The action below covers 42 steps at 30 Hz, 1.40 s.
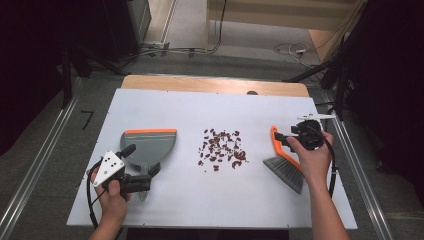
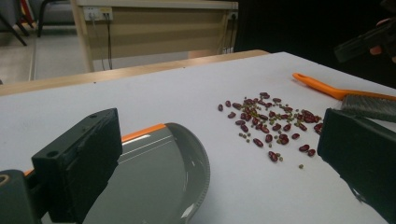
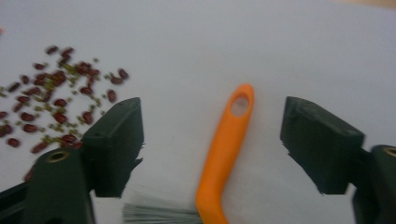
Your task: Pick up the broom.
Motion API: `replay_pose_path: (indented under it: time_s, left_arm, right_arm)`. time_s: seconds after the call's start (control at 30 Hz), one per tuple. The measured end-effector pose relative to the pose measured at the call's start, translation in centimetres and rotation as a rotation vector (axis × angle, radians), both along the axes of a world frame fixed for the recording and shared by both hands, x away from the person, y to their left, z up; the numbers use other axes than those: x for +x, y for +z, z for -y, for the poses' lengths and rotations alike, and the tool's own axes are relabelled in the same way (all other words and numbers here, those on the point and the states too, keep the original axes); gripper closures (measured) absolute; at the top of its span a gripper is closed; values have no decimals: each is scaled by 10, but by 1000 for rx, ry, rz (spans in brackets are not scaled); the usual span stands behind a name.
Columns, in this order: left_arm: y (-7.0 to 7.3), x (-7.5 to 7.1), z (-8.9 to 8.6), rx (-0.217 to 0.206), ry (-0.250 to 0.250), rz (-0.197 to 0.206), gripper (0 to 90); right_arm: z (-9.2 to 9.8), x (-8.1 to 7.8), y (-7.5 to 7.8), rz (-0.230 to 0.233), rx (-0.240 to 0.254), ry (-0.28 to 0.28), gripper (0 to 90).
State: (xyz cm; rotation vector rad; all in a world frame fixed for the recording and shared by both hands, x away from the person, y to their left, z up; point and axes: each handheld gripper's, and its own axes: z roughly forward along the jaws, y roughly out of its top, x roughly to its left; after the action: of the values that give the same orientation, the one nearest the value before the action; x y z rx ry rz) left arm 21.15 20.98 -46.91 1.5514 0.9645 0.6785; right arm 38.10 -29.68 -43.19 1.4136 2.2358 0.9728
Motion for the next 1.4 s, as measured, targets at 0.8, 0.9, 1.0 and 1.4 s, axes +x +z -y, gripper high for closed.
replay_pose_path:
  time_s: [0.8,0.9,1.0,1.4]
  left_arm:
    - [0,0,0,12,-7,-4,3]
    - [0,-1,2,12,-6,-6,3]
    - [0,-1,2,12,-6,-7,3]
    - [0,-1,1,2,0,-10,3]
  right_arm:
    - [-15,2,-45,-272,-190,-54,648]
    - [-20,0,-46,-257,-236,-54,649]
    - [-18,1,-46,-265,-216,-58,670]
    - [-8,-12,-50,-166,-139,-37,675]
